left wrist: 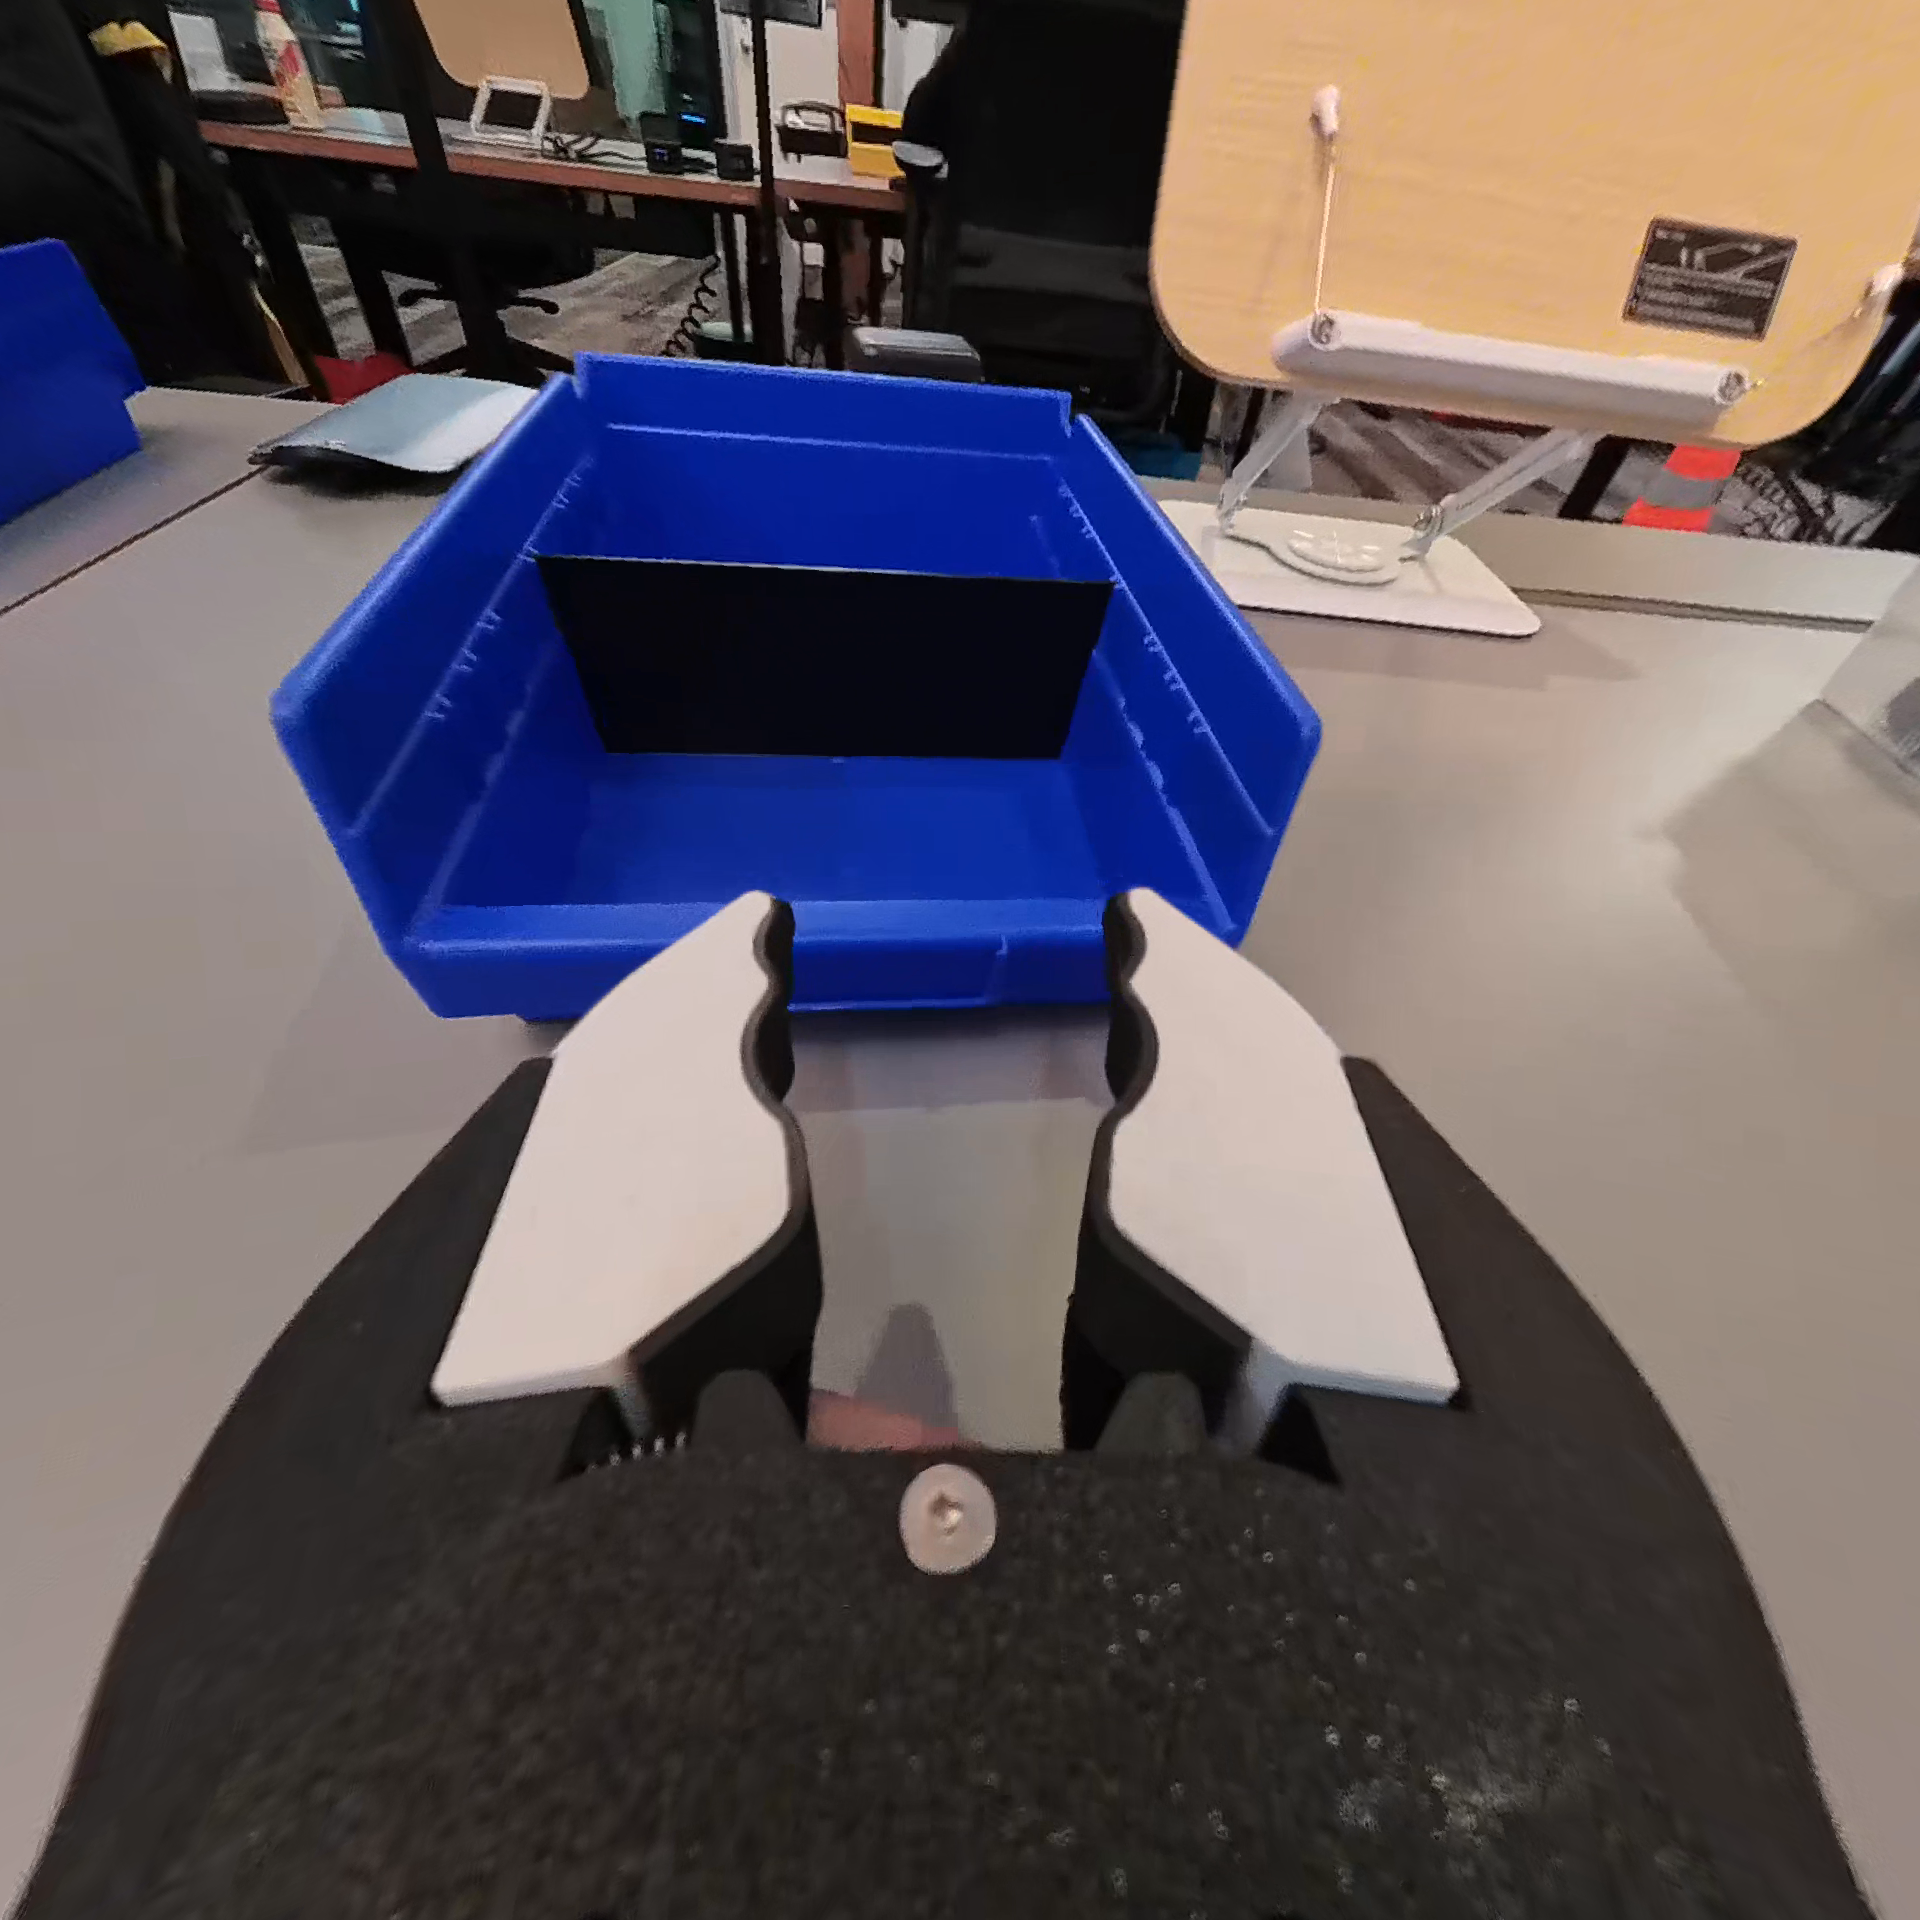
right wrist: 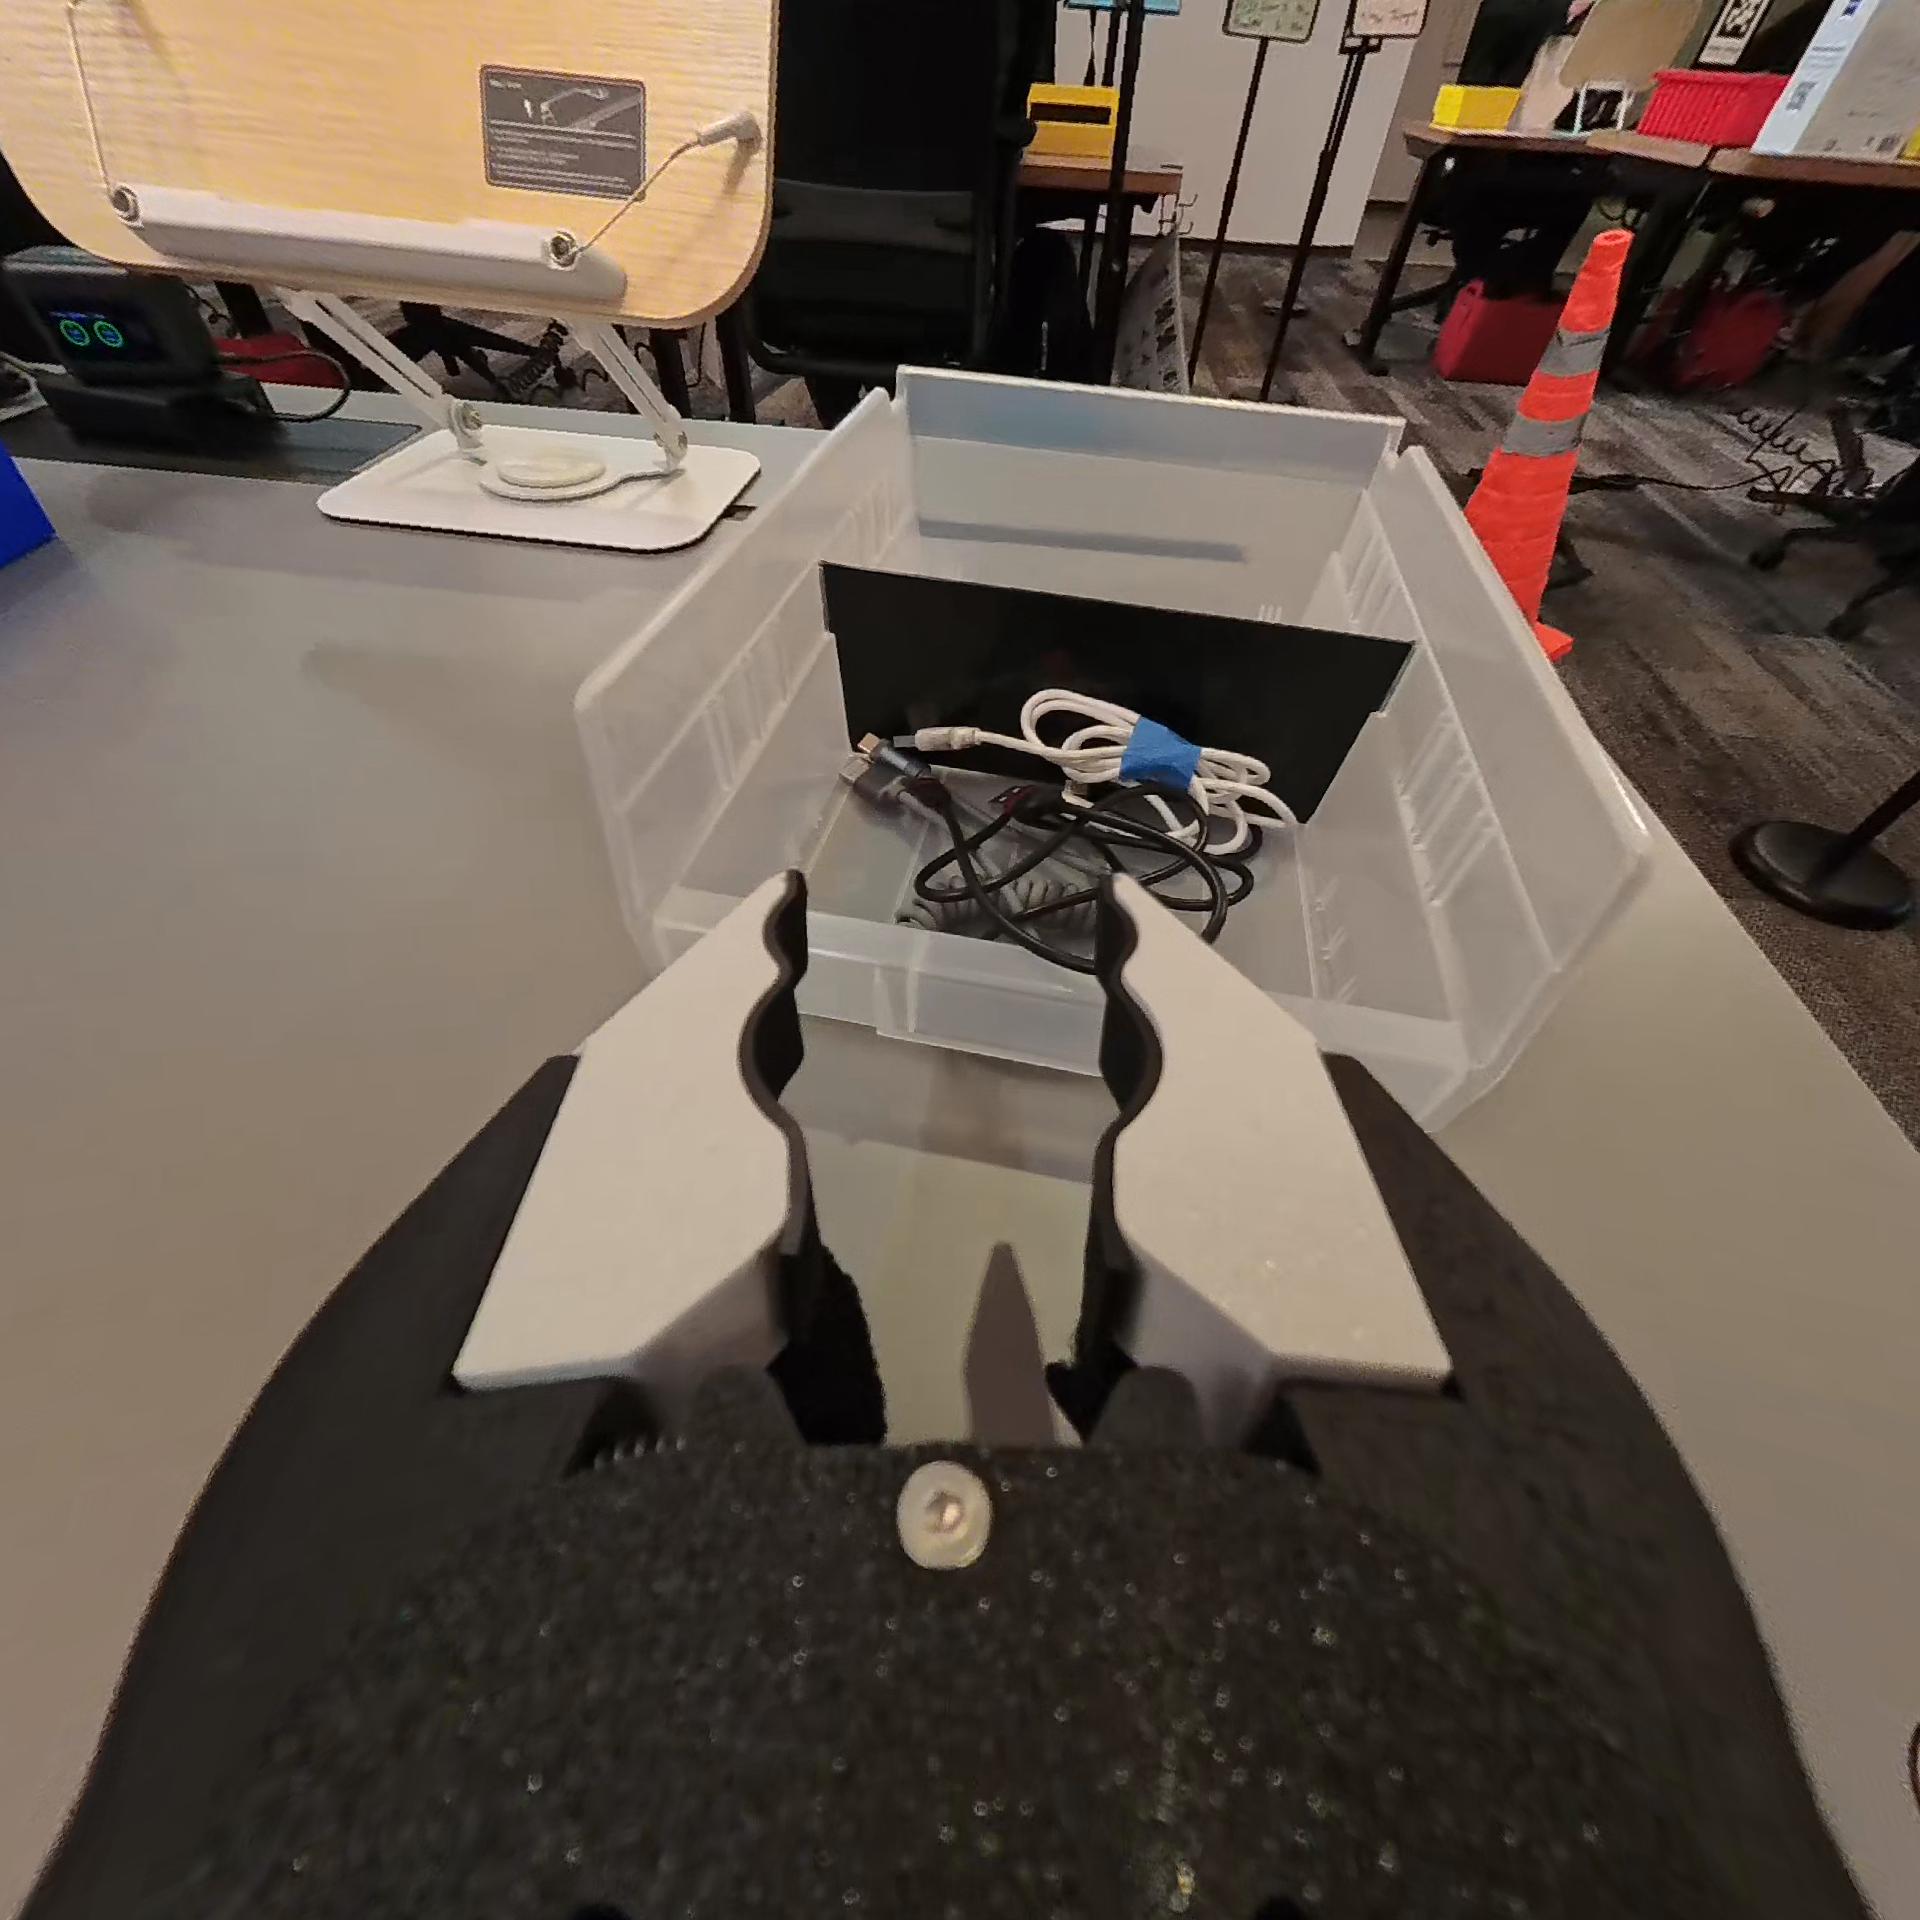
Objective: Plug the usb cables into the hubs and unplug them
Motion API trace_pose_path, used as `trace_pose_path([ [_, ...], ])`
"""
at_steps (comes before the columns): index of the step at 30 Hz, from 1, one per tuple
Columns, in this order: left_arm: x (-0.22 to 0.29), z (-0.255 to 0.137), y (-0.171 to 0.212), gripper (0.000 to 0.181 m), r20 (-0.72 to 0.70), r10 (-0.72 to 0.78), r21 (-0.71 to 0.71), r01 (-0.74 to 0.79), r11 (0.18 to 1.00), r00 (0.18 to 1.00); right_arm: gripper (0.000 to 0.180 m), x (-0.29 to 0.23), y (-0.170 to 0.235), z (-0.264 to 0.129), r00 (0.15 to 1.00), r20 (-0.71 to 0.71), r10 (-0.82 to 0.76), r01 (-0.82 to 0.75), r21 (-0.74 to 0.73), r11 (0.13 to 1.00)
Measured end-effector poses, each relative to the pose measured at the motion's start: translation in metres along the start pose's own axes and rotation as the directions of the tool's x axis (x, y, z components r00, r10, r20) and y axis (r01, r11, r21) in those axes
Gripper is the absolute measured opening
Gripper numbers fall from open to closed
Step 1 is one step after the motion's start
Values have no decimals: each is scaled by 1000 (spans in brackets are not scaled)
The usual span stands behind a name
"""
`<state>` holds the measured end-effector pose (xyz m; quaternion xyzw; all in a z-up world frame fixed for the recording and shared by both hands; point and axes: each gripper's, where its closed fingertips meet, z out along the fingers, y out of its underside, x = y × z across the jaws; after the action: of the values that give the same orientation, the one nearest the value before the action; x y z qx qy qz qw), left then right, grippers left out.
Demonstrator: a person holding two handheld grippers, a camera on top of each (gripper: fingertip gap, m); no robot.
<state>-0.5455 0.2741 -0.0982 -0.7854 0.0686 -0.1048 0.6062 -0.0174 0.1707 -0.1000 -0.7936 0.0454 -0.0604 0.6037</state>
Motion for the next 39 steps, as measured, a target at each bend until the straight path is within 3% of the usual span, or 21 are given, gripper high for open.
trace_pose_path([
  [20, 0, -7, -4, 50, 41, 49, 21, -50, 999, 998, 54, -9, 5, 3, 997, 65, 47, -46, -10, 999],
  [25, 6, -8, -8, 51, 19, 50, 47, -51, 998, 999, 55, -33, -4, 0, 991, 117, -72, 67, 44, 997],
  [29, 28, -8, -16, 52, -53, 78, 98, -73, 993, 996, 68, -81, 0, 14, 975, 221, -12, 11, 8, 1000],
  [32, 54, -8, -17, 56, -124, 132, 124, -117, 985, 983, 75, -97, -9, 37, 978, 204, -45, 42, 22, 999],
  [35, 87, -7, -5, 56, -245, 172, 83, -156, 984, 954, 84, -111, -8, 59, 975, 220, -30, 34, -18, 999],
  [39, 125, -3, 4, 59, -351, 197, 75, -183, 980, 915, 85, -128, -10, 60, 958, 278, -63, 73, -22, 997],
])
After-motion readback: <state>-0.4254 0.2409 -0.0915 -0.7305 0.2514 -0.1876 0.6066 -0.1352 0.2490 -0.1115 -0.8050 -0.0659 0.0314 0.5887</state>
